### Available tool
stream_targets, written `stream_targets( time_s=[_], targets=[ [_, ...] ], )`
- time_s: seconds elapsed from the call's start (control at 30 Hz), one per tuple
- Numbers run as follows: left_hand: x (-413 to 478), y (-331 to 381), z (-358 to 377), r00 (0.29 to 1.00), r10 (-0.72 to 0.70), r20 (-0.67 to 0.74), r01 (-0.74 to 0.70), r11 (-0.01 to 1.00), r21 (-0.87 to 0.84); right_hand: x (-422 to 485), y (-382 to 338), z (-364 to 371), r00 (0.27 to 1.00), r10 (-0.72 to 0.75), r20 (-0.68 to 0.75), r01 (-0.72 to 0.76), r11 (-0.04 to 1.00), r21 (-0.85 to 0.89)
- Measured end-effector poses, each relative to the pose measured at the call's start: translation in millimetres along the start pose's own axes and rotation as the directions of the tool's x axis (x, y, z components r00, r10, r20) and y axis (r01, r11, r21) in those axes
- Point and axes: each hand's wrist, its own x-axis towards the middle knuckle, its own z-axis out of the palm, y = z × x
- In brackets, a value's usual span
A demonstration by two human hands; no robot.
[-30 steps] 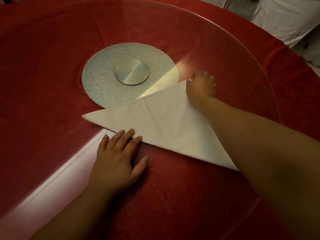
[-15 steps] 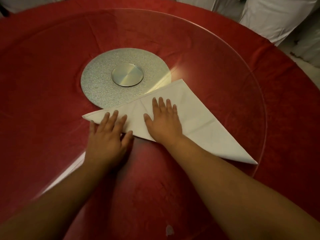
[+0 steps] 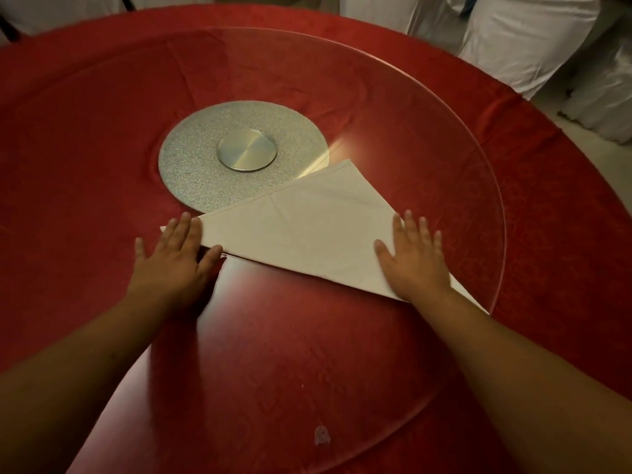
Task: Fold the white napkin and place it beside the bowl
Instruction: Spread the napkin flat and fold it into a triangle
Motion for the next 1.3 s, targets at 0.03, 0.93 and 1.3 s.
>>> stream_targets(
  time_s=[0.03, 0.93, 1.3],
  targets=[
    [-0.2, -0.2, 0.3, 1.000, 0.002, -0.003, -0.002, 1.000, -0.001, -3.6, 11.7, -1.4, 1.000, 0.030, 0.000, -0.030, 1.000, -0.001],
    [-69.1, -73.5, -23.3, 0.932, -0.352, -0.085, 0.330, 0.923, -0.198, -20.2, -20.8, -8.0, 0.997, 0.067, -0.045, -0.067, 0.998, 0.005],
    [-106.0, -91.8, 0.9, 0.930, -0.280, -0.238, 0.273, 0.960, -0.063, -23.5, -11.5, -5.0, 0.995, 0.057, -0.082, -0.052, 0.997, 0.061]
  ],
)
